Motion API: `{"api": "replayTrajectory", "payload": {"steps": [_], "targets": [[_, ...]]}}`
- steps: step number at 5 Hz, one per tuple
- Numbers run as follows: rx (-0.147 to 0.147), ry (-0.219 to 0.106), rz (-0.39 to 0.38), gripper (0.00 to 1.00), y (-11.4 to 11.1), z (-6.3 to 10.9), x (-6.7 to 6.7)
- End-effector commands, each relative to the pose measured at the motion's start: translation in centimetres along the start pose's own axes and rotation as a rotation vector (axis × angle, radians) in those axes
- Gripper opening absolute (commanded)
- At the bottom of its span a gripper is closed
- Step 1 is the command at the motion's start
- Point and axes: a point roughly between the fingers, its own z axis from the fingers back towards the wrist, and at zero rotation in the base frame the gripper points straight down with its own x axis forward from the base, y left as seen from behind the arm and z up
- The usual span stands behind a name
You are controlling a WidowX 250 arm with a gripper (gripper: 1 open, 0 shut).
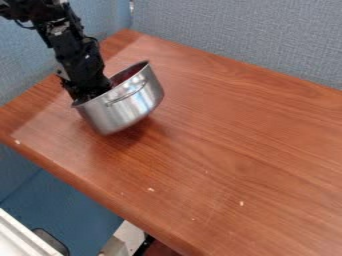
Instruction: Move the red object from the metal pot to the table
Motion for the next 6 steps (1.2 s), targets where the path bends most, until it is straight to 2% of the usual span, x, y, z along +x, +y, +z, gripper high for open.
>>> {"api": "replayTrajectory", "payload": {"steps": [1, 2, 4, 5, 6], "targets": [[0.005, 0.003, -0.058, 1.0, 0.5, 0.1, -0.5], [-0.005, 0.008, -0.118, 0.0, 0.3, 0.2, -0.7], [-0.051, 0.01, -0.243, 0.0, 0.8, 0.1, 0.4], [-0.067, -0.021, -0.232, 0.0, 0.6, 0.3, 0.3], [-0.077, -0.058, -0.257, 0.0, -0.8, 1.5, 0.6]]}}
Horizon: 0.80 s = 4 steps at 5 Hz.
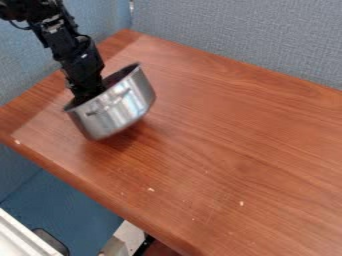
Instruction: Move the red object from the metal pot to the table
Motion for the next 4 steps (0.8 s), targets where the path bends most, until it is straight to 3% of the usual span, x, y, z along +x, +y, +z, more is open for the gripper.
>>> {"api": "replayTrajectory", "payload": {"steps": [1, 2, 3, 4], "targets": [[-0.009, -0.058, -0.06, 0.0, -2.0, 1.9, 1.3], [0.015, -0.108, 0.034, 0.0, -1.8, 3.4, 2.7], [0.015, -0.153, 0.112, 0.0, -2.4, 5.1, 2.8], [0.001, -0.199, 0.143, 0.0, -2.3, 7.5, 3.5]]}}
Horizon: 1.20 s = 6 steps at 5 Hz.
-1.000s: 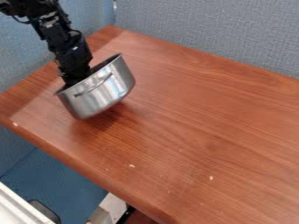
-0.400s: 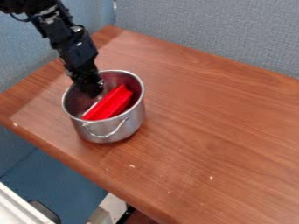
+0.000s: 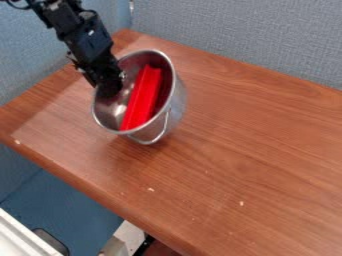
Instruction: Move the red object from the metal pot to the table
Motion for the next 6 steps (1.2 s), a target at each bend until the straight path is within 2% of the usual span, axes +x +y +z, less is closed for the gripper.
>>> {"api": "replayTrajectory", "payload": {"steps": [1, 3, 4, 5, 6], "targets": [[0.057, -0.082, 0.002, 0.0, 1.3, 2.6, 1.9], [0.034, -0.04, -0.043, 0.0, 1.4, -0.5, 0.8], [0.022, -0.056, -0.077, 0.0, 1.0, -1.3, 0.6], [0.045, -0.045, -0.047, 0.0, 1.8, -0.9, 0.5], [0.063, -0.014, -0.001, 1.0, 2.8, -0.5, 0.1]]}}
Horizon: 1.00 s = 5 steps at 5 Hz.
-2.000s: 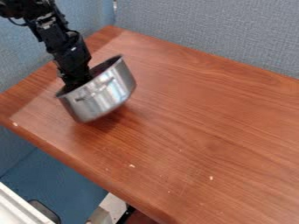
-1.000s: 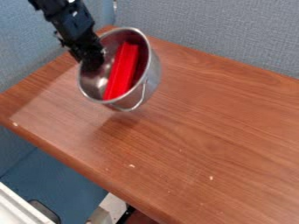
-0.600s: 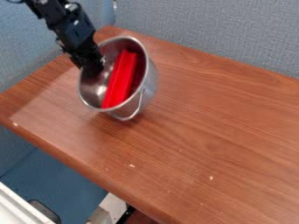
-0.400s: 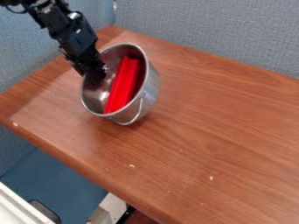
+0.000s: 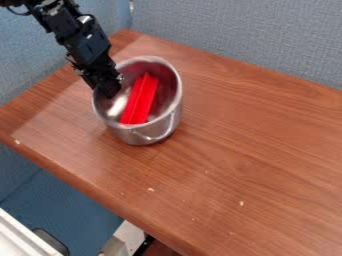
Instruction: Move the red object from the metal pot to the table
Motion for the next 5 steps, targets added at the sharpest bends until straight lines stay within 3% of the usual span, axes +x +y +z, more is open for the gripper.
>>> {"api": "replayTrajectory", "payload": {"steps": [1, 2, 5], "targets": [[0.008, -0.012, -0.031, 1.0, 0.4, 2.0, -0.6], [-0.018, -0.01, -0.083, 1.0, -0.5, 2.8, -1.4], [-0.035, -0.042, 0.026, 1.0, -2.5, 0.6, -2.4]]}}
